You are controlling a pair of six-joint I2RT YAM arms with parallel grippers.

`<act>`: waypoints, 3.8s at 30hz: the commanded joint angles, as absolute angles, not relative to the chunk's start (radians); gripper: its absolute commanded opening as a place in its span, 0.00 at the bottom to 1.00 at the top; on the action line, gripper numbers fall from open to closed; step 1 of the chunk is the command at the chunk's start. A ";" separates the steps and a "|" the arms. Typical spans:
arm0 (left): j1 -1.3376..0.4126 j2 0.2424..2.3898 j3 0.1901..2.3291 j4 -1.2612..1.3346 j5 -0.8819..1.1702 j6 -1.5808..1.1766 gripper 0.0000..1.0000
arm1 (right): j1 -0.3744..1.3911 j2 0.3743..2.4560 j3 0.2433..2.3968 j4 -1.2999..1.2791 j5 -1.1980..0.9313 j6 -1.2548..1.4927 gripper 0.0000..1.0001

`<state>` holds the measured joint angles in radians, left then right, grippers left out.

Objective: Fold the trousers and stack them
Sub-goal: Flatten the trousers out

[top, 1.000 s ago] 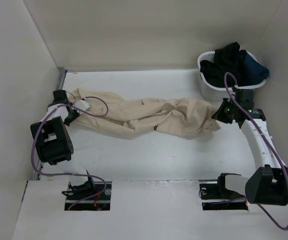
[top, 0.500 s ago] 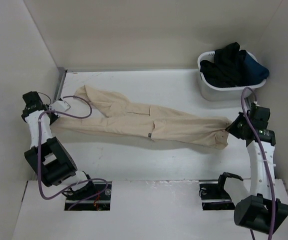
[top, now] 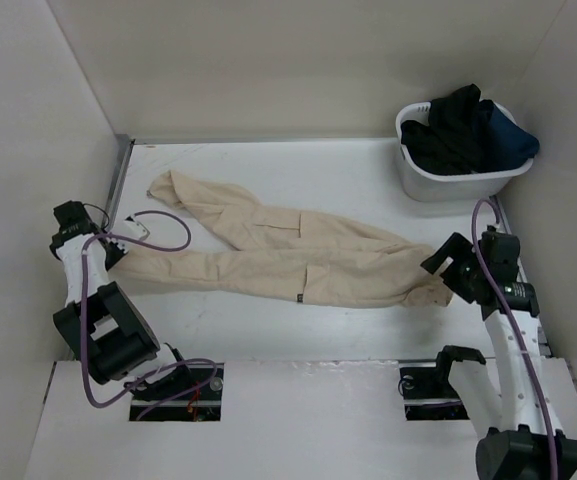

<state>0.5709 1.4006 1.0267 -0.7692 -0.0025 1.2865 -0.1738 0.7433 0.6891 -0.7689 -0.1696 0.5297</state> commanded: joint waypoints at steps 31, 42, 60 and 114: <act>0.499 1.448 1.642 -0.409 0.210 0.892 0.04 | -0.262 1.209 1.507 -0.565 -0.497 0.650 0.01; 0.654 1.295 1.382 -0.436 0.270 0.984 0.04 | -0.314 0.913 1.150 -0.485 -0.629 0.684 0.01; 0.910 1.359 1.829 -0.344 0.466 0.520 0.05 | -0.338 0.722 1.485 -0.321 -0.831 0.758 0.04; 0.789 1.338 0.966 -0.498 0.262 1.328 0.03 | -0.219 0.960 1.106 -1.244 0.118 0.144 0.05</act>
